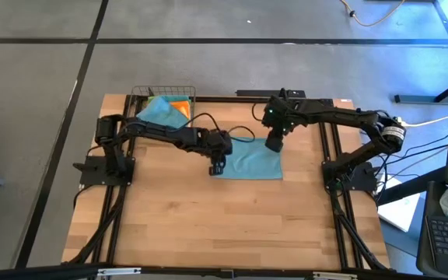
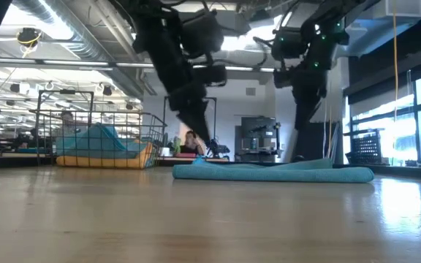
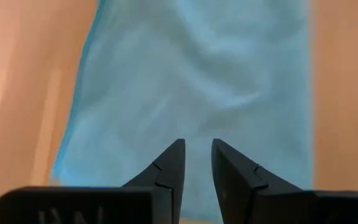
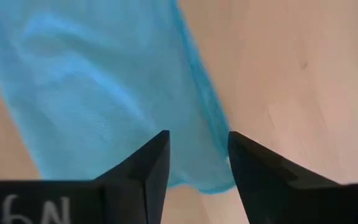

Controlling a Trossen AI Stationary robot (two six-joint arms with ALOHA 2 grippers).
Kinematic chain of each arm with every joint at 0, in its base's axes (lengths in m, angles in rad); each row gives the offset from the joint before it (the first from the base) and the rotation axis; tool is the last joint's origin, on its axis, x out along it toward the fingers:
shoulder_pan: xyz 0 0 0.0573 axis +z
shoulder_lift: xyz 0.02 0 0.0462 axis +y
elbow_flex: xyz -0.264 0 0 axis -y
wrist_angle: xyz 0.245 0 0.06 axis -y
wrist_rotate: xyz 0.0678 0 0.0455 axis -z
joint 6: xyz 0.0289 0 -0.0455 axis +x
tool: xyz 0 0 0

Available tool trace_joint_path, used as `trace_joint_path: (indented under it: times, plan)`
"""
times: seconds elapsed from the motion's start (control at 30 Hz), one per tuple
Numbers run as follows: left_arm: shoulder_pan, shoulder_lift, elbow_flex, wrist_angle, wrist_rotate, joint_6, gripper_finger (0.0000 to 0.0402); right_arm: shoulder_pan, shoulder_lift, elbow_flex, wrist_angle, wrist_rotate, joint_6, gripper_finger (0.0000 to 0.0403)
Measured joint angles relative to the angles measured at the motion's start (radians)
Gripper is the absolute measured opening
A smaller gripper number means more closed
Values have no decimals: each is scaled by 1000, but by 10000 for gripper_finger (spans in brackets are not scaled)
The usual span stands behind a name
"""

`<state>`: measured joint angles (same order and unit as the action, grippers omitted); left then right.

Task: Fold microfiber towels
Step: Fold the light blue microfiber cloth

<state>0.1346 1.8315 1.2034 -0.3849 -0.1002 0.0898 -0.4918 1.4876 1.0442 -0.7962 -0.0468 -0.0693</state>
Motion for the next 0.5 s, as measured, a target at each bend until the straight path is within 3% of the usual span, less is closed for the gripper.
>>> trace_joint_path:
  times: [0.13, 0.23, 0.3, 0.5]
  plan:
    - [5, 33, 1, 55, 21, 67, 70, -4, 1, -34, -8, -46, 82, 157]
    - [24, 74, 1, 30, 67, 23, 69, 10, 1, -73, 6, -232, 212, 152]
    - [33, 109, 0, 8, 100, -24, 69, 49, 1, -113, 49, -294, 283, 147]
    - [34, 133, 5, -26, 103, -135, 69, 195, 1, -260, 199, -267, 423, 132]
